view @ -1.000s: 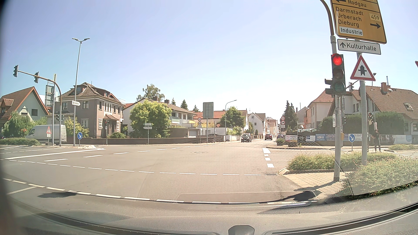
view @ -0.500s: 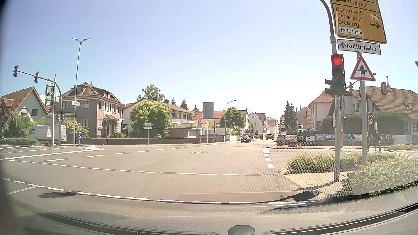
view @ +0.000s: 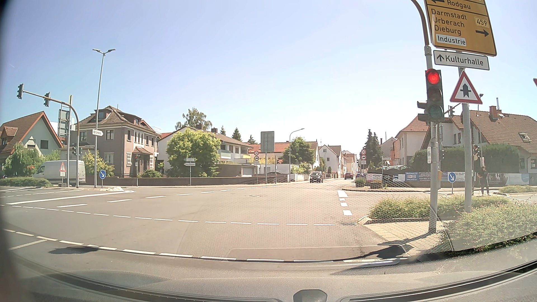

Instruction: Follow the waypoints while adhering to traffic rules and regulations

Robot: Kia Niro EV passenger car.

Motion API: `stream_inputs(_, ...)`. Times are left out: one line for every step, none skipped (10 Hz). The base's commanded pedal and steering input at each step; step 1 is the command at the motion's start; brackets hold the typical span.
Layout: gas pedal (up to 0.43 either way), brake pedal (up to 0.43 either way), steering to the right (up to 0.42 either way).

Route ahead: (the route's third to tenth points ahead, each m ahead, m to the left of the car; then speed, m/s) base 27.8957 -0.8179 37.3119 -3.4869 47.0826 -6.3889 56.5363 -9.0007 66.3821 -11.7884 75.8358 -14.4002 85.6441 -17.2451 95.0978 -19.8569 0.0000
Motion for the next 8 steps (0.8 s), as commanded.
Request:
stream_inputs(0.0, 0.335, -0.01)
stream_inputs(0.0, 0.329, -0.01)
stream_inputs(0.0, 0.329, -0.01)
stream_inputs(0.0, 0.335, -0.01)
stream_inputs(0.0, 0.329, -0.01)
stream_inputs(0.0, 0.329, -0.01)
stream_inputs(0.0, 0.329, -0.01)
stream_inputs(0.0, 0.329, -0.01)
